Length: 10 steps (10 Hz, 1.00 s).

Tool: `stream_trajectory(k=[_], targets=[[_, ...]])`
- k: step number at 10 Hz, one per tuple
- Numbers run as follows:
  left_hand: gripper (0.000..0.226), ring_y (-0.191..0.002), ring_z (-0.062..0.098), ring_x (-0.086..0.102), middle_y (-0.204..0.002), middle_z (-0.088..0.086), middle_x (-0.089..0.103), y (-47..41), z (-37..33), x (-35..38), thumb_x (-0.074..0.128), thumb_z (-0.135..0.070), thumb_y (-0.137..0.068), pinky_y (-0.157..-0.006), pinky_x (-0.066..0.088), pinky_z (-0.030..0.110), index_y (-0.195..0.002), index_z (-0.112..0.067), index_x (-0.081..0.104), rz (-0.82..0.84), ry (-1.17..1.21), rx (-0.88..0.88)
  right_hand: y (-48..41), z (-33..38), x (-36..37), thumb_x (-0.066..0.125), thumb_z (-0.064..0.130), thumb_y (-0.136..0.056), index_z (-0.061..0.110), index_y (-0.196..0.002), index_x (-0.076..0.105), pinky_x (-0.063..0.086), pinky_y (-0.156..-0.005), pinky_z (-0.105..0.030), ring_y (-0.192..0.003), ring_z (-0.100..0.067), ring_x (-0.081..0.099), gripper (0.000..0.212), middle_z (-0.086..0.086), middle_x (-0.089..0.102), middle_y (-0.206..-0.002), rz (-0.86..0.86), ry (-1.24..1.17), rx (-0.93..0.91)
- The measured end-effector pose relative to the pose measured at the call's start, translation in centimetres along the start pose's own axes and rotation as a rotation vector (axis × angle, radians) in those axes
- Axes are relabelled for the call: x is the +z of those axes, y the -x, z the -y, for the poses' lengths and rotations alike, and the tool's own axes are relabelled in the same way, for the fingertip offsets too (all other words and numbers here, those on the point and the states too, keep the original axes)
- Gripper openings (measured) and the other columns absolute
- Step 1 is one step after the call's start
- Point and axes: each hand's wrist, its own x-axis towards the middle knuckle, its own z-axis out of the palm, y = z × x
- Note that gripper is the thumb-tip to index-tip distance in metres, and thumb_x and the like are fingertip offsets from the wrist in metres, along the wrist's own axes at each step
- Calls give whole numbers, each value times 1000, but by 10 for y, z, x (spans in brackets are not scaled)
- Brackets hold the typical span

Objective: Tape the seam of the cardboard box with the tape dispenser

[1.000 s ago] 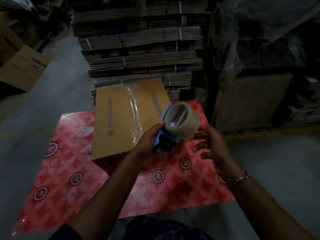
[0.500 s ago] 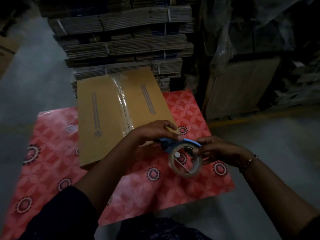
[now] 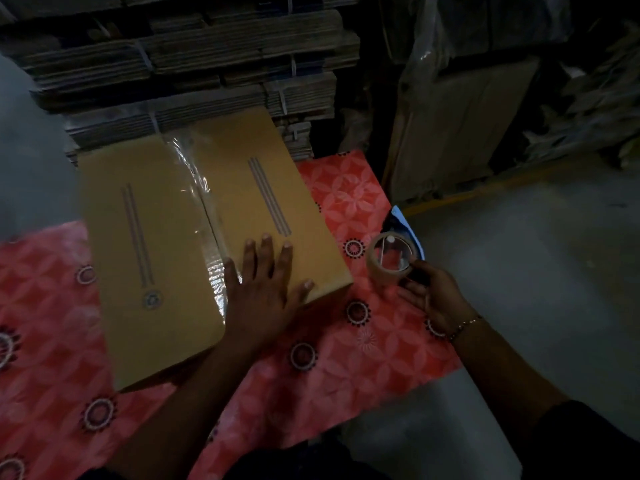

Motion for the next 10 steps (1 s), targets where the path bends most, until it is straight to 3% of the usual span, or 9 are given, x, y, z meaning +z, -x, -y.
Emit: stream_trajectory(k=[1, 3, 4, 5, 6, 7, 8, 9, 10], targets=[[79, -155, 39, 18, -170, 13, 22, 7, 6, -1, 30, -72, -96, -118, 15, 68, -160, -25, 28, -20, -6, 14, -26, -9, 14, 60, 22, -95, 13, -103, 66, 63, -57, -32, -71, -15, 72, 14, -6, 70, -97, -68, 48, 38], [77, -154, 39, 22, -168, 15, 26, 22, 17, 0, 33, -69, -96, -118, 17, 66, -158, -22, 34, -83, -48, 60, -61, -22, 37, 59, 25, -94, 10, -119, 66, 59, -74, -43, -81, -20, 69, 30, -6, 70, -99, -67, 167, 94], [76, -155, 38, 21, -168, 14, 27, 25, 17, -1, 37, -68, -96, -118, 16, 66, -157, -22, 36, -85, -36, 57, -65, -17, 45, 59, 29, -95, 17, -99, 67, 60, -67, -45, -81, -20, 68, 15, -8, 68, -95, -72, 286, 64], [76, -155, 37, 19, -168, 13, 26, 24, 15, -2, 37, -69, -96, -119, 13, 66, -158, -23, 34, -66, -25, 45, -71, -11, 45, 57, 38, -96, 17, -88, 63, 60, -66, -50, -75, -23, 64, 23, -11, 63, -89, -95, 489, 6], [77, -155, 37, 19, -168, 13, 26, 24, 14, -4, 36, -69, -96, -120, 13, 66, -158, -24, 34, -48, -21, 41, -67, -7, 40, 53, 37, -97, 18, -90, 60, 56, -56, -37, -64, -20, 59, 22, -12, 62, -94, -66, 679, -46], [78, -155, 35, 20, -169, 11, 26, 23, 13, -9, 32, -72, -94, -120, 13, 65, -157, -26, 35, -21, 16, 21, -63, 3, 33, 60, 34, -96, 12, -87, 62, 52, -39, -26, -62, -26, 62, 23, -16, 64, -90, -67, 728, -99], [79, -153, 35, 27, -166, 11, 33, 22, 7, -18, 31, -73, -92, -117, 19, 64, -153, -23, 42, -5, 65, -34, -61, 17, 22, 66, 29, -91, 11, -95, 63, 58, -66, -45, -80, -31, 64, 19, -16, 66, -101, -11, 810, -143], [79, -147, 34, 39, -160, 12, 42, 15, 0, -33, 32, -70, -91, -113, 28, 62, -147, -17, 50, -87, 69, -93, -54, 43, 12, 69, 34, -87, 9, -127, 62, 58, -77, -46, -99, -34, 68, 48, -12, 67, -123, 45, 932, -309], [82, -152, 29, 30, -166, 10, 33, 7, -15, -53, 25, -70, -92, -116, 22, 59, -152, -17, 44, -153, 74, -116, -37, 78, 3, 72, 31, -86, 4, -130, 63, 51, -98, -44, -118, -35, 63, 53, -17, 67, -130, 98, 968, -550]])
